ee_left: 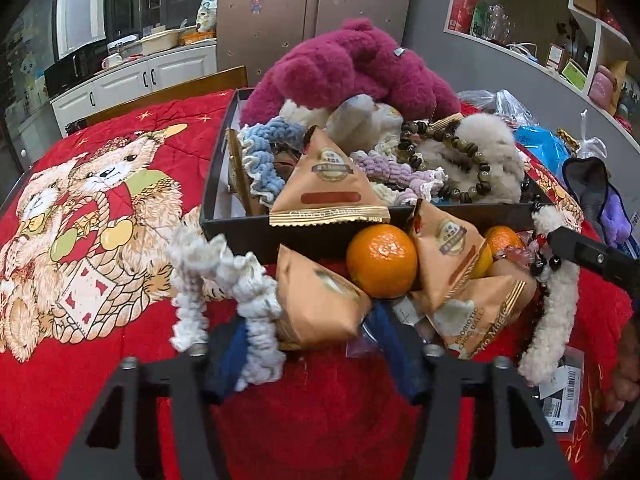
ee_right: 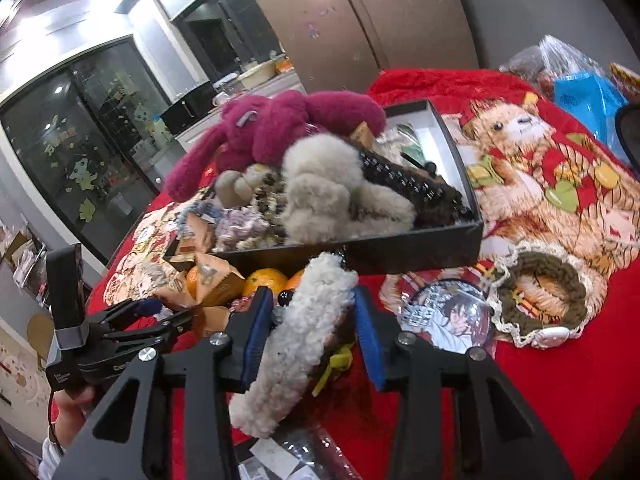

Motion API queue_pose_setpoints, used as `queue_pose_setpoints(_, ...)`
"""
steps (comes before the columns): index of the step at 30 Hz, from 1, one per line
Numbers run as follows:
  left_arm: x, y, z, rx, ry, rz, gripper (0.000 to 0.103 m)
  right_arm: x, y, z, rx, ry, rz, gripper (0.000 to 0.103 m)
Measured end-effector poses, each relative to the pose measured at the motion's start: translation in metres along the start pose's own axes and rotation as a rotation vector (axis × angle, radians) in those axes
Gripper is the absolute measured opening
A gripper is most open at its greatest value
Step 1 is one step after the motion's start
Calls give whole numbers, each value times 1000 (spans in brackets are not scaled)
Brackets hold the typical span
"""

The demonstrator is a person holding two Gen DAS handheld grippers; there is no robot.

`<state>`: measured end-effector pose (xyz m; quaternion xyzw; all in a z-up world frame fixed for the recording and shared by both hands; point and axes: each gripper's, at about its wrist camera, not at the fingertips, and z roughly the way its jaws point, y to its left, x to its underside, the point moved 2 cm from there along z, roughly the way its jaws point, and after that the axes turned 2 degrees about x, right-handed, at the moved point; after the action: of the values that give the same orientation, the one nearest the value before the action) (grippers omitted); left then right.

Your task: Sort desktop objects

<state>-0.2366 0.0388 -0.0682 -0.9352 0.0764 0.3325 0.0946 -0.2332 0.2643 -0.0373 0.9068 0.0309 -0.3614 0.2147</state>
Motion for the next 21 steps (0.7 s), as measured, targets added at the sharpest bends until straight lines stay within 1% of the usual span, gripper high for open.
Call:
queue_pose_setpoints(1, 1, 1, -1, 4, -4, -4, 49, 0, 3, -4, -9, -11, -7, 41)
queue_pose_setpoints(2, 1, 2, -2, 8, -6, -8, 46, -1, 5, -7, -17, -22, -9, 40)
queue_pose_setpoints(4, 2, 2, -4, 14, -9, -10, 42, -3, 9, -13, -26, -38, -20, 40)
queue_pose_setpoints(7, 4, 0, -9, 7, -21, -1, 40, -4, 15, -20, -33, -61, -33, 39)
queue_pose_setpoints(8, 6, -2, -12, 2, -29, 4, 40, -4, 16, -22, -39, -66, -34, 36)
queue_pose_setpoints(9, 6, -1, -14, -1, -34, 6, 40, -4, 17, -24, -34, -80, -34, 12)
queue_pose_setpoints(10, 6, -2, -16, -5, -38, 7, 40, -6, 16, -27, -30, -91, -35, 9)
queue_pose_setpoints(11, 6, -2, -18, -7, -45, 9, 39, -8, 16, -28, -40, -92, -41, 9)
queue_pose_setpoints(13, 6, -1, -23, -8, -62, 7, 39, -9, 17, -35, -44, -122, -44, 6)
queue_pose_setpoints(15, 5, 0, -29, -7, -79, 4, 39, -9, 22, -36, -49, -110, -70, 5)
queue_pose_setpoints(18, 4, 1, -38, 0, -108, -3, 39, -6, 27, -33, -20, -91, -93, 5)
queue_pose_setpoints(21, 4, 1, -44, 4, -126, -7, 39, -4, 24, -28, 7, -72, -83, 5)
